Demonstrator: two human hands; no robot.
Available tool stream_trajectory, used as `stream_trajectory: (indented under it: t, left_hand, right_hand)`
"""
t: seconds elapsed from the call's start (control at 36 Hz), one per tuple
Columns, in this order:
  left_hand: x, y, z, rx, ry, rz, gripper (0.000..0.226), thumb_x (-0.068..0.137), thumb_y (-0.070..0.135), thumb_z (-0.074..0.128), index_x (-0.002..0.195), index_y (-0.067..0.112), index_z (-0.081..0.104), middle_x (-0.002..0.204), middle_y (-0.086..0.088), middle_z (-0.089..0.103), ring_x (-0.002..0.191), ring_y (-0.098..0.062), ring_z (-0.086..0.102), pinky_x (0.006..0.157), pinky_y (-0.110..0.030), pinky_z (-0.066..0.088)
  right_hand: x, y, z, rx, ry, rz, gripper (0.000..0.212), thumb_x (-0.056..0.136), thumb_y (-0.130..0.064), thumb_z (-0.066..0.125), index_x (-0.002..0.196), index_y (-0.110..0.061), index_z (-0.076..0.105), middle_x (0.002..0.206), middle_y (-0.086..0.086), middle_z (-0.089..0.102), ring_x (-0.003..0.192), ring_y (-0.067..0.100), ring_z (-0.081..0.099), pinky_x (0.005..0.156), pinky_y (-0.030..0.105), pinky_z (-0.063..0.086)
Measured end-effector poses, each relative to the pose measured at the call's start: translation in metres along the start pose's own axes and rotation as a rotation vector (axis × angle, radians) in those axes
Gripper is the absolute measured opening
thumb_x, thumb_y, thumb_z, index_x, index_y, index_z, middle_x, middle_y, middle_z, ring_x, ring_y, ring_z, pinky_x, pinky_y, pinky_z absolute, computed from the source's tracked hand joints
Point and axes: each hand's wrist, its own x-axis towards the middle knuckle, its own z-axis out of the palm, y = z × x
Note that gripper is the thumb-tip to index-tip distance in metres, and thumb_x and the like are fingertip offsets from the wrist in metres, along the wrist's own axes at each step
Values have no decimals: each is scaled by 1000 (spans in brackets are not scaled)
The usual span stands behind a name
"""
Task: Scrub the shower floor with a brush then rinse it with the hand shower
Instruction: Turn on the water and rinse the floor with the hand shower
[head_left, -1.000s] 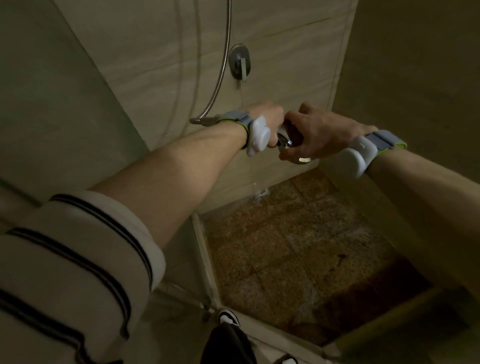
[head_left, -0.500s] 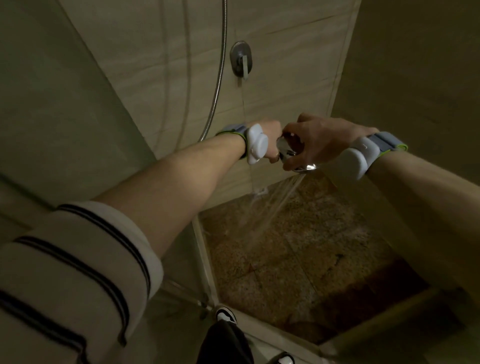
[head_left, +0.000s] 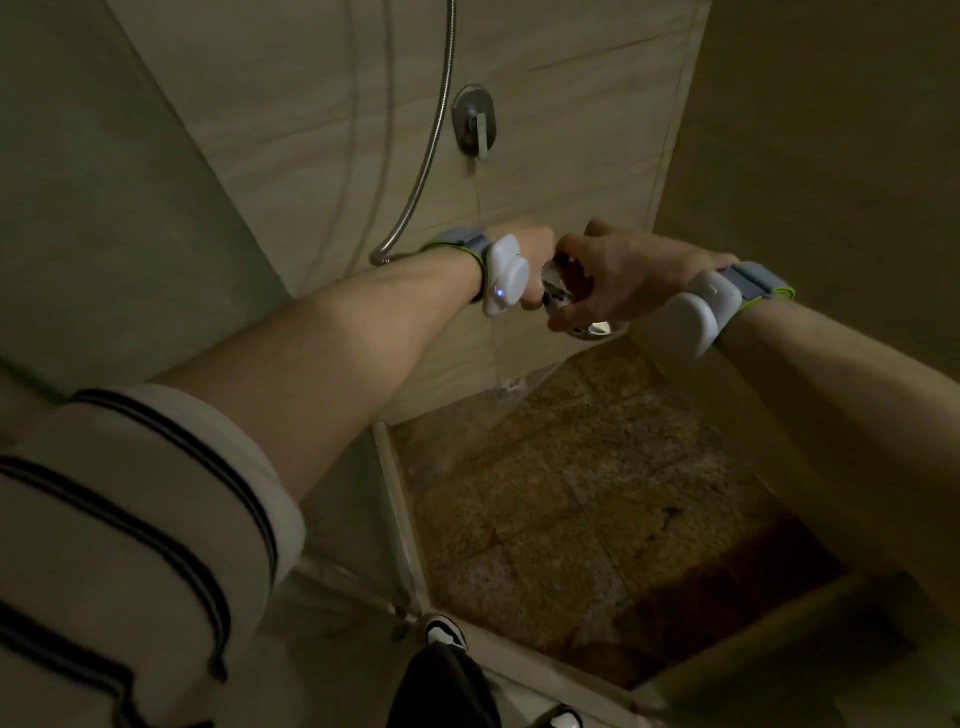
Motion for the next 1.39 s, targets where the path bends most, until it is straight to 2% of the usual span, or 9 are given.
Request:
stream_trajectory:
  t: [0.33, 0.42, 0.5, 0.69, 0.89, 1.06, 1.14, 1.22, 1.39]
  left_hand:
    - [3, -2, 19, -144, -48, 27, 39, 80, 23, 74, 57, 16, 42, 57, -2, 47, 50, -18, 43, 44, -23, 30]
    - [4, -3, 23, -225, -64, 24, 35, 80, 24, 76, 60, 14, 48, 55, 1, 49, 47, -15, 45, 39, -20, 32]
    - [4, -2, 28, -305, -83, 0, 29, 79, 23, 77, 64, 11, 56, 60, -4, 57, 48, -17, 50, 45, -22, 37]
    - [3, -2, 27, -443, -92, -55, 25, 77, 22, 79, 67, 10, 59, 56, -3, 56, 43, -16, 50, 45, -22, 38]
    - [2, -4, 16, -390, -71, -52, 26, 77, 21, 78, 61, 13, 59, 53, -2, 56, 39, -14, 49, 43, -21, 38]
    - [-1, 1, 3, -169, -44, 36, 43, 82, 24, 71, 53, 14, 42, 53, -2, 45, 45, -15, 39, 34, -15, 25]
    - [-3, 3, 0, -119, -10, 59, 45, 83, 25, 69, 53, 15, 37, 55, -3, 42, 49, -16, 37, 41, -22, 27]
    - [0, 4, 3, -150, -34, 31, 41, 81, 24, 71, 53, 15, 42, 53, -1, 45, 47, -16, 41, 48, -26, 31]
    - [2, 6, 13, -328, -86, -13, 35, 78, 20, 76, 54, 13, 51, 50, -1, 53, 41, -14, 48, 46, -24, 36]
  right_hand:
    - [1, 5, 0, -56, -4, -6, 73, 73, -69, 74, 133, -35, 51, 119, 0, 49, 100, 27, 57, 80, 42, 49]
    - [-1, 6, 0, -50, -9, -17, 69, 73, -68, 75, 131, -37, 53, 116, -2, 51, 98, 25, 57, 77, 40, 48]
    - [-2, 7, -2, -62, -6, -30, 67, 75, -65, 75, 132, -36, 55, 117, -2, 52, 97, 24, 56, 75, 38, 46]
    - [-3, 11, -8, -46, 14, -17, 78, 73, -69, 73, 137, -29, 53, 123, 0, 53, 102, 26, 58, 79, 41, 50]
    - [-2, 13, -8, -13, 62, -12, 75, 72, -69, 72, 133, -28, 55, 120, 0, 55, 102, 28, 58, 79, 41, 51]
    - [1, 14, -4, 65, 43, -16, 69, 73, -64, 75, 127, -25, 56, 114, 2, 54, 98, 28, 58, 81, 43, 54]
    - [2, 15, -5, 69, 55, -9, 68, 72, -65, 75, 126, -28, 56, 110, -2, 52, 95, 26, 58, 78, 40, 52]
    - [3, 16, -5, 49, 38, -13, 67, 71, -65, 76, 123, -27, 58, 105, -2, 53, 92, 25, 58, 74, 38, 51]
    - [-2, 15, -7, -9, 28, -38, 61, 77, -61, 75, 124, -25, 64, 107, 1, 62, 90, 24, 59, 67, 34, 43]
